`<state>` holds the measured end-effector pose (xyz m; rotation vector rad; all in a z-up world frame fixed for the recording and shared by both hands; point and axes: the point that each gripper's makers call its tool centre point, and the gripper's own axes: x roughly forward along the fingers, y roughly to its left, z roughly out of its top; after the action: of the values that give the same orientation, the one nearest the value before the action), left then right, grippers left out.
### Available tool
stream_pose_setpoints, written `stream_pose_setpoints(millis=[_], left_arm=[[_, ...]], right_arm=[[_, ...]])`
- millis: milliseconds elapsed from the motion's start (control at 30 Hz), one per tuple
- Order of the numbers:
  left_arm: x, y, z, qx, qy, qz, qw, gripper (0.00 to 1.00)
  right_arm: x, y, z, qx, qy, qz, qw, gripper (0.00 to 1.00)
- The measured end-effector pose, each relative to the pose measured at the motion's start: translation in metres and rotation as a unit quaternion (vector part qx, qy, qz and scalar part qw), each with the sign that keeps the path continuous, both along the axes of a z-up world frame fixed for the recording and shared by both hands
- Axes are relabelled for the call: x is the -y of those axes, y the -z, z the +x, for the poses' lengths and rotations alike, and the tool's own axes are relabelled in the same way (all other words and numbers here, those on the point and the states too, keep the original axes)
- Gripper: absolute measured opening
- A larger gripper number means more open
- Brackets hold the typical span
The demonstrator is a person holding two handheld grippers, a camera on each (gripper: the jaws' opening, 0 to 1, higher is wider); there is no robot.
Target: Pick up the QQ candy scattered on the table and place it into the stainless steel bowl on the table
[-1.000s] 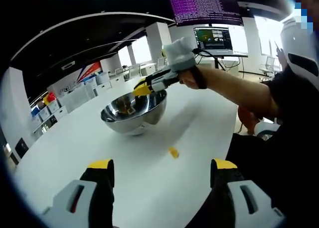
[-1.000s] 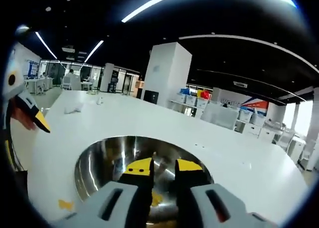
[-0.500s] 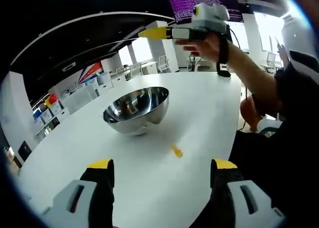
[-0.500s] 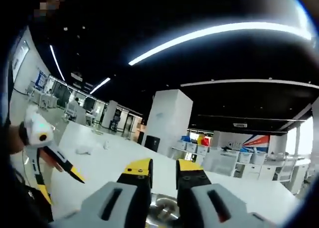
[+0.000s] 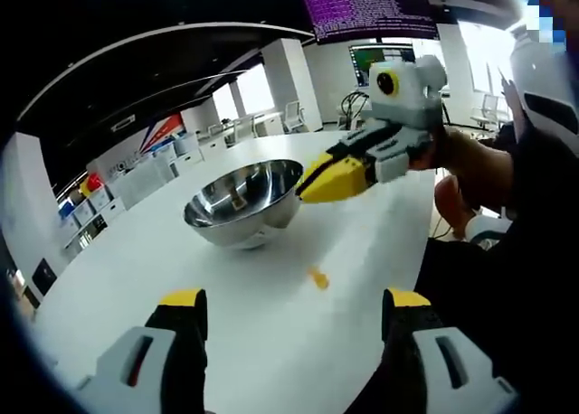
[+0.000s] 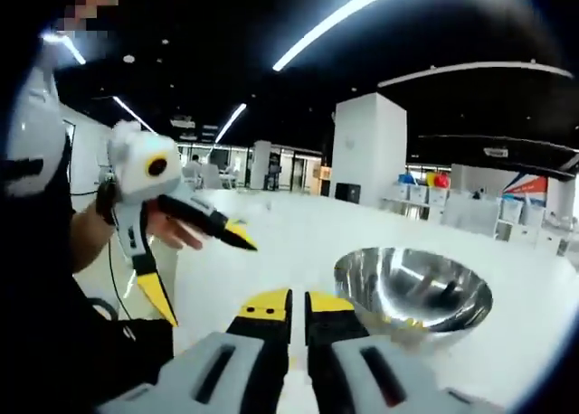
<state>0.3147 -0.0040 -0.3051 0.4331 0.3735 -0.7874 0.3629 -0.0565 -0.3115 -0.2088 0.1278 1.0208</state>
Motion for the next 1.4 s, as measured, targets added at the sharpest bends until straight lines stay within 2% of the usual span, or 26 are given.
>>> stream_pose_setpoints(millis=[67,333,400,500,967,1400], left_arm=[[0.001,0.0,-0.001,-0.002,0.001,-0.002,1.0,0.79],[0.0,0.001,0.0,-0.002,-0.002,-0.004,1.0,0.79],[0.0,0.001,0.0,-0.003,-0.001,-0.006,1.0,0.79],[0.001,0.002,0.001,-0.003,0.0,-0.006,1.0,0.79],[-0.001,0.004,0.0,-0.005,-0.001,-0.006,1.0,0.79],[0.0,0.003,-0.001,-0.005,0.0,-0.005,1.0,0.79]], right_arm=[[-0.002,0.017,0.002,0.0,0.003,-0.023,0.9997,0.04],[-0.006,0.032,0.001,-0.029,-0.001,-0.02,0.9994,0.05],[-0.005,0.038,0.002,-0.04,0.004,-0.024,0.9989,0.08],[-0.003,0.046,0.003,-0.041,0.009,-0.037,0.9984,0.1],[0.002,0.052,0.004,-0.069,0.028,-0.029,0.9968,0.13],[0.006,0.056,0.002,-0.066,0.022,-0.042,0.9967,0.12]])
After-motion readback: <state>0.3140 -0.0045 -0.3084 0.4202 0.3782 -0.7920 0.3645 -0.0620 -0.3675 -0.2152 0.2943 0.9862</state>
